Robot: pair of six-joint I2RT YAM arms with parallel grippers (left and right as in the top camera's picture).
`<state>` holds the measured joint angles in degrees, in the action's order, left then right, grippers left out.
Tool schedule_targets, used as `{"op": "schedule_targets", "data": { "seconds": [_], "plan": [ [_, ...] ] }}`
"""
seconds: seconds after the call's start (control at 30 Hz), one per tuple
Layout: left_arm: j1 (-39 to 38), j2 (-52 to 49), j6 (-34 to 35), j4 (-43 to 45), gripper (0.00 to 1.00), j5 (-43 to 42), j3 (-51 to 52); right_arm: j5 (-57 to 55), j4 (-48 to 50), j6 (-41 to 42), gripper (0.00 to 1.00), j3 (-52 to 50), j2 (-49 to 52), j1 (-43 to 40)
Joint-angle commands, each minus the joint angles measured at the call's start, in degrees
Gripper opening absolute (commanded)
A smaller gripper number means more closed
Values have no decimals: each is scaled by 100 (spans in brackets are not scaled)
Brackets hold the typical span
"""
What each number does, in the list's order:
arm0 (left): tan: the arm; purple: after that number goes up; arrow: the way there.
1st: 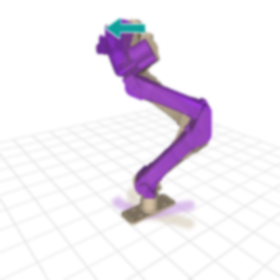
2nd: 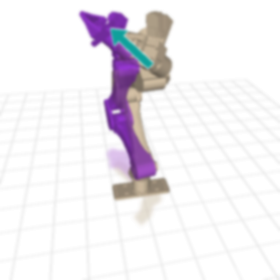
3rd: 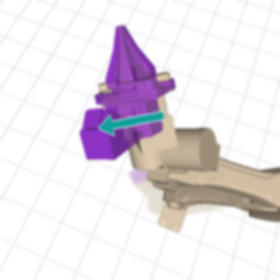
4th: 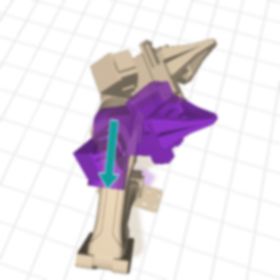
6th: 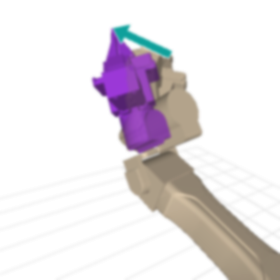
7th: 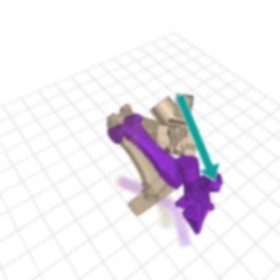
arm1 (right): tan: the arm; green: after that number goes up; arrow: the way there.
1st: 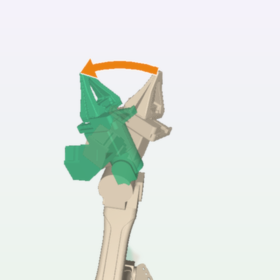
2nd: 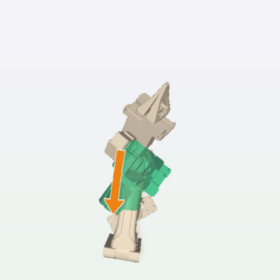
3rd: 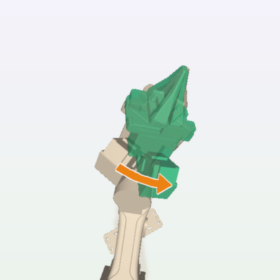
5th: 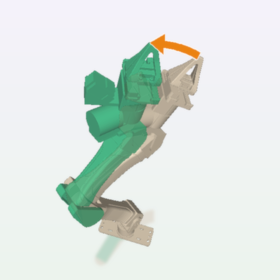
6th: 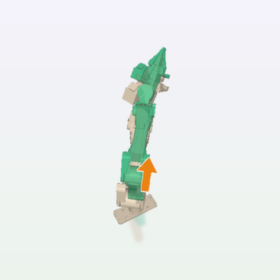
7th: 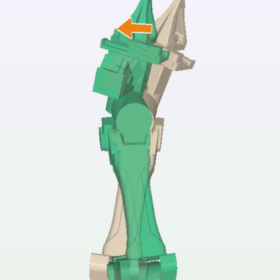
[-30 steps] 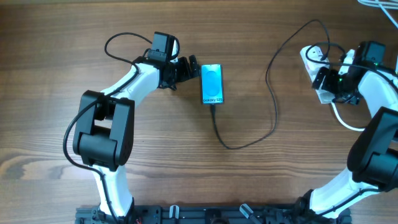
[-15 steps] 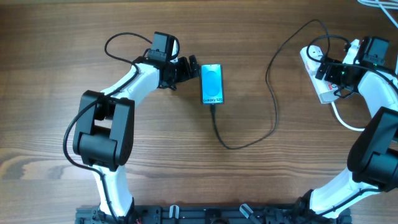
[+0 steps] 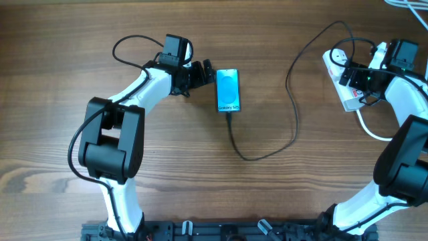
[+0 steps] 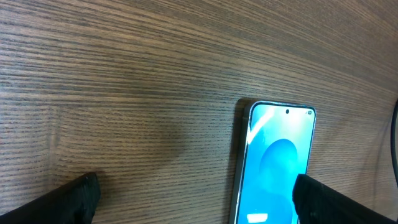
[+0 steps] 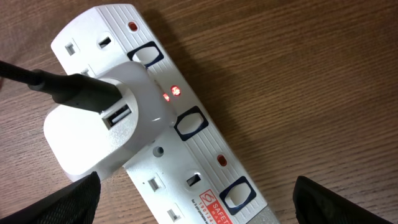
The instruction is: Plug charger to phone and switch on socket
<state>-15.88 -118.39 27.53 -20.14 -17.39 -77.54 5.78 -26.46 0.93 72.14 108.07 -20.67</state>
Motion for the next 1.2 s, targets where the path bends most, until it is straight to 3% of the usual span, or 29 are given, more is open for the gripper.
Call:
{"op": "schedule_targets", "data": {
  "seconds": [0.0, 0.57, 0.83, 1.07, 1.17],
  "plan": [
    [13, -46, -24, -28, 100, 57, 50, 66, 31, -87, 100, -26, -59, 13],
    [-35, 404, -26, -28, 100, 66, 50, 66, 31, -90, 100, -26, -59, 13],
    [-35, 1233, -33, -444, 100, 1003, 50, 66, 31, -90, 100, -26, -59, 15],
    [-39, 1447, -1014, -431, 100, 1038, 179, 66, 31, -87, 100, -26, -59, 13],
    [-39, 1508, -1847, 396, 100, 686, 782, 66, 31, -87, 100, -26, -59, 13]
  ]
}}
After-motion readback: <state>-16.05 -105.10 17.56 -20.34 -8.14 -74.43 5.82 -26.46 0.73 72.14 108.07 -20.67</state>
